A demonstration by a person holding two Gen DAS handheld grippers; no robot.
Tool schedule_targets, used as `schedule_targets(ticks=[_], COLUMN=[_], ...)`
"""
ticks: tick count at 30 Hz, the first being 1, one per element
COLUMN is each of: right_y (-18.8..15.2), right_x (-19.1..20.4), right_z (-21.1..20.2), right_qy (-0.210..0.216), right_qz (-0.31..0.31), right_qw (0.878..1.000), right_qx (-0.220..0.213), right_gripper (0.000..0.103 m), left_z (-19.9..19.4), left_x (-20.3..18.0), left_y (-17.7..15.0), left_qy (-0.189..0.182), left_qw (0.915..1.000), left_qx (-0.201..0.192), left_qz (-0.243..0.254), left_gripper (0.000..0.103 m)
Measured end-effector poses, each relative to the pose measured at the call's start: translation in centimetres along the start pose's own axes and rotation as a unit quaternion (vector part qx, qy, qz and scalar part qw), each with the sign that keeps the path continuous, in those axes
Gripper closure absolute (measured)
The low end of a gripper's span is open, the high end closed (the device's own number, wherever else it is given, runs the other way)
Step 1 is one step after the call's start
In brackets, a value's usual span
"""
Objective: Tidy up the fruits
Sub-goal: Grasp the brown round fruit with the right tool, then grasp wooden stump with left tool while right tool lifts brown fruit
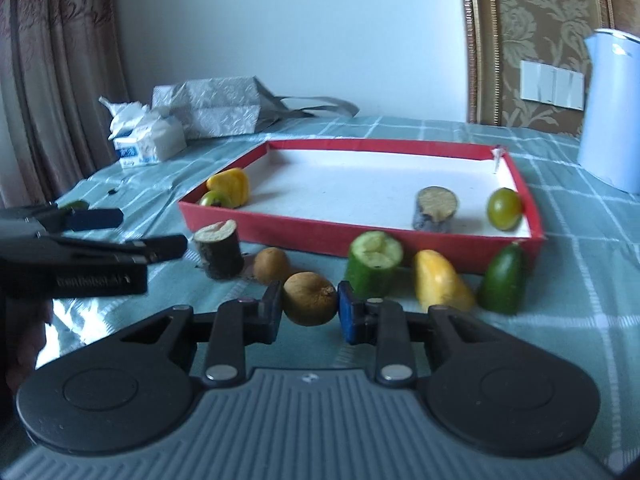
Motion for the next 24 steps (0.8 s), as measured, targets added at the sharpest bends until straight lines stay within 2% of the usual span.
schedule_targets(ticks=[4, 10, 16, 18, 19, 20, 24], right_y=[0.0, 0.1, 0.3, 0.3, 0.3, 0.3, 0.4], right_x=[-0.4, -0.2, -0.8, -0.9, -0.9, -0.8, -1.0], right_z=[-0.3, -0.7, -1.2, -1.3, -1.3, -1.4, -1.5], right_qy=[0.007, 0.015, 0.018, 0.019, 0.019, 0.02, 0.019], right_qz=[0.009, 0.009, 0.023, 0.026, 0.027, 0.028, 0.031], right_qw=[1.0, 1.0, 0.999, 0.999, 0.999, 0.999, 0.999], right_qx=[-0.007, -0.014, -0.026, -0.028, -0.028, -0.029, -0.035], right_gripper=[0.075, 0.075, 0.075, 0.075, 0.075, 0.075, 0.075], left_z=[0.5, 2.2, 4.7, 5.0, 4.9, 4.8, 4.3], left_x=[-1.8, -2.3, -2.5, -2.2, -2.3, -2.3, -2.3], left_y=[0.2, 1.0, 1.2, 1.1, 1.1, 1.0, 0.7], left_qy=[-0.005, 0.01, 0.027, 0.022, 0.012, 0.009, 0.008], left_qw=[0.9998, 0.9999, 0.9986, 0.9984, 0.9985, 0.9983, 0.9983], left_qx=[0.002, 0.011, 0.045, 0.052, 0.054, 0.057, 0.057], left_qz=[0.019, 0.009, 0.007, -0.002, -0.004, -0.006, -0.008], left_gripper=[0.017, 0.017, 0.017, 0.036, 0.057, 0.068, 0.068])
Point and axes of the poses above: each gripper's, at about its wrist camera, not at the fingertips, and z roughly the way its jaws point, x to its left, y to its top, the point moved 9 cm from there along z, roughly the way its jaws point, and after that the axes turned 10 degrees about x, right-handed, at the moved point
